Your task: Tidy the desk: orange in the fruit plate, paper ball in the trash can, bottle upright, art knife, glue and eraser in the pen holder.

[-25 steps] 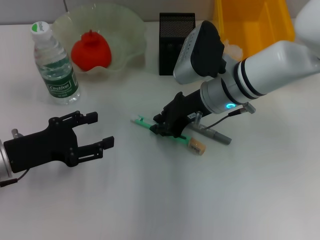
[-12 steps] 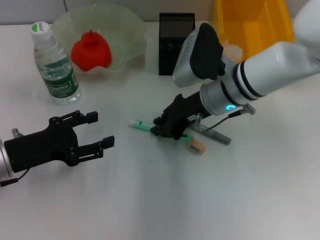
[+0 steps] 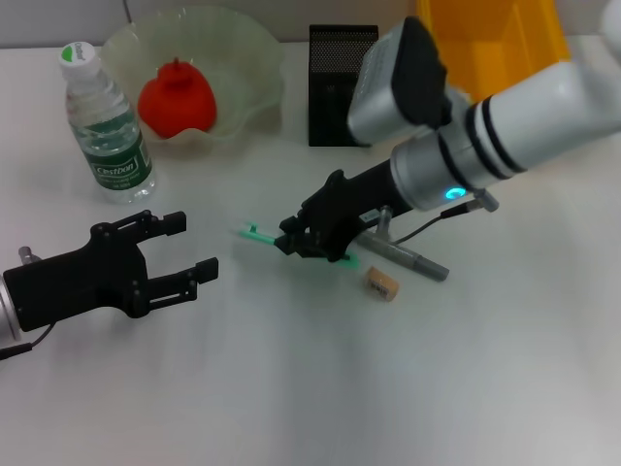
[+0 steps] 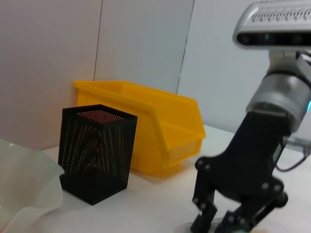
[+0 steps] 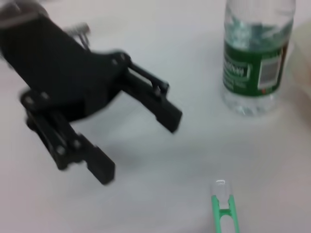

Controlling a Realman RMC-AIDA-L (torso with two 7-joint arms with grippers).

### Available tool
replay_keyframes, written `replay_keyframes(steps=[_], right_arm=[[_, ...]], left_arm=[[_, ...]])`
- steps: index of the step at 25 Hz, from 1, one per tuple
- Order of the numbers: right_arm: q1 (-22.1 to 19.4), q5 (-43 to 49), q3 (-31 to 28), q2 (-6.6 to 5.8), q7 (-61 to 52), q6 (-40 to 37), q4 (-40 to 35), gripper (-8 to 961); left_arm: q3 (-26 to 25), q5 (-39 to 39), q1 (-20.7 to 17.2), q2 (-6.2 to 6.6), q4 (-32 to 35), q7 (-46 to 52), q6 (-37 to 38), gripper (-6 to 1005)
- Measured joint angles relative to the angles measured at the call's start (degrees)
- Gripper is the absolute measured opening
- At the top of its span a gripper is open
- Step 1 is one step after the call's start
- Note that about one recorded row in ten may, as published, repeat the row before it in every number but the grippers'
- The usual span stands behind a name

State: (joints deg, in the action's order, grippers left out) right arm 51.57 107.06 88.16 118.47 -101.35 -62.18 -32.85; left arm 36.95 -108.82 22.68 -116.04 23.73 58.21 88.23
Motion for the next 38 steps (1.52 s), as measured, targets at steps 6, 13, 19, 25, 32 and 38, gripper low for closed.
replay_keyframes(steps=[6, 13, 19, 25, 32, 38], right_arm=[[-1.4, 0.6, -3.2, -2.52, 0.8, -8.0, -4.3, 169], [-0.9, 6.6, -12.4, -4.93, 5.5, -23.3, -7.0, 168], [-2.0, 9.6, -13.0, -4.95, 7.6, -25.9, -8.3, 169], [-2.5, 9.7, -13.4, -4.67, 10.0, -27.3, -8.3, 168], [-2.5, 9.8, -13.6, -4.58, 10.7, -27.7, -8.4, 168], [-2.2, 9.8, -13.7, -4.48, 11.1, -28.8, -9.3, 168]], left_arm=[[0.3, 0.0, 0.5, 0.16, 0.0, 0.5, 0.8, 778], [0.6, -1.4, 3.0, 0.76, 0.1, 3.8, 4.4, 777], [2.6, -1.5, 4.0, 0.29, 0.1, 4.2, 4.8, 776], [5.6, -1.5, 5.6, -0.49, -0.2, 4.8, 4.5, 775], [8.0, -1.5, 6.1, -1.4, 0.0, 4.9, 4.4, 774], [8.6, -1.5, 6.5, -1.96, 0.1, 4.3, 4.2, 774]])
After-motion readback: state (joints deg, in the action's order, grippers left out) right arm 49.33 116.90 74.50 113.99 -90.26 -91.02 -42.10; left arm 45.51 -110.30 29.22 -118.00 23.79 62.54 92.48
